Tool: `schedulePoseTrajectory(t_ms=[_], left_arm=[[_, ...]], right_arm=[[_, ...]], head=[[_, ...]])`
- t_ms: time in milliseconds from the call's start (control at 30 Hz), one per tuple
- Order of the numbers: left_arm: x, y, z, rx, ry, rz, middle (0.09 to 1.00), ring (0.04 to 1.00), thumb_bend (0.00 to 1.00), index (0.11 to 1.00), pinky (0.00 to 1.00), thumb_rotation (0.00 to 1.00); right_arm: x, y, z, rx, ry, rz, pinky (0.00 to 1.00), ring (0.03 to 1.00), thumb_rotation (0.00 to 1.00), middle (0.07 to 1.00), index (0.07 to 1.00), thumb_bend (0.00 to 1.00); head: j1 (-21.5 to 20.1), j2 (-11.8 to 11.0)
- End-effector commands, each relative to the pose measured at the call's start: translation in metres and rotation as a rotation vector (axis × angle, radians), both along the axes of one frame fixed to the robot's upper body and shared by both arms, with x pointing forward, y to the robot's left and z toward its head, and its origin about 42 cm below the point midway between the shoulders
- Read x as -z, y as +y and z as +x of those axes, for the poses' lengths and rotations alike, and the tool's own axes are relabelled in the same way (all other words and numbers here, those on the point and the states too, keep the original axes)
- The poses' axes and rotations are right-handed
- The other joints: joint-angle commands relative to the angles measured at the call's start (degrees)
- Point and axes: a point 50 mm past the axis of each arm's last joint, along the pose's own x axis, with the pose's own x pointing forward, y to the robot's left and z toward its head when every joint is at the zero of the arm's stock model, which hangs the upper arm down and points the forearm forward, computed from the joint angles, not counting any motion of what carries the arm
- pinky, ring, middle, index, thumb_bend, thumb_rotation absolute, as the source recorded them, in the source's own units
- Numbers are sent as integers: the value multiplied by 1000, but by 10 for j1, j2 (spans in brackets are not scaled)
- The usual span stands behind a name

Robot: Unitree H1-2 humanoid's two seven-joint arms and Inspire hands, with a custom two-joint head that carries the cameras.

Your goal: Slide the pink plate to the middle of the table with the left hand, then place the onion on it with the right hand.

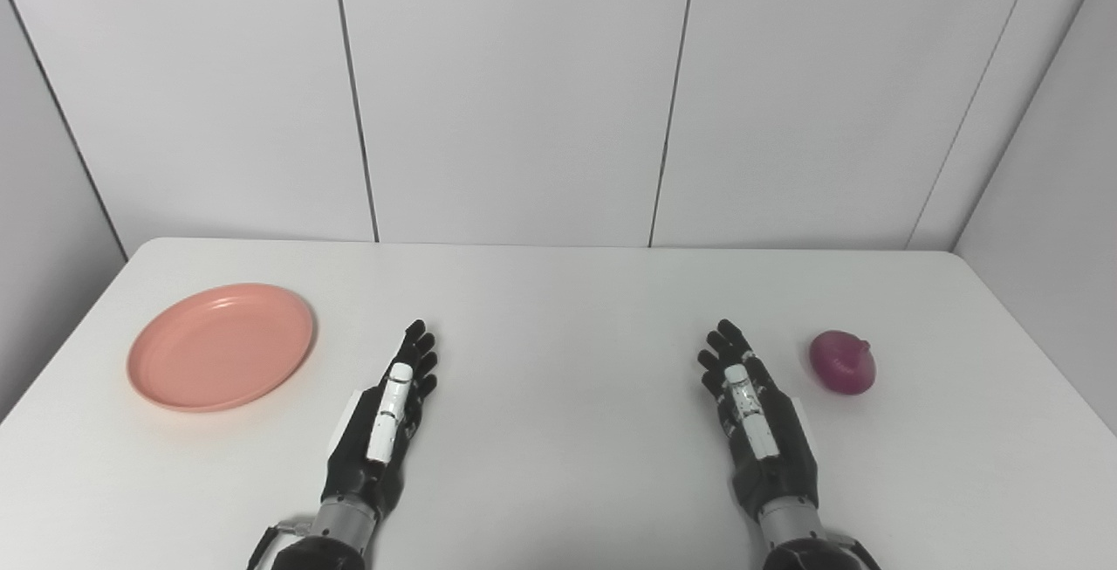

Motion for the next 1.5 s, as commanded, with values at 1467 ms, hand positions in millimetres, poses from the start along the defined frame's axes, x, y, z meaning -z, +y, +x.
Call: schedulePoseTrajectory(t_ms=[1467], left_arm=[[21, -58, 3, -1, 0, 57, 1000, 1000, 564, 1000, 1000, 1000]], right_arm=[[32, -76, 6, -116, -45, -99, 1000, 985, 908, 991, 1000, 573]], head=[[240, -119]])
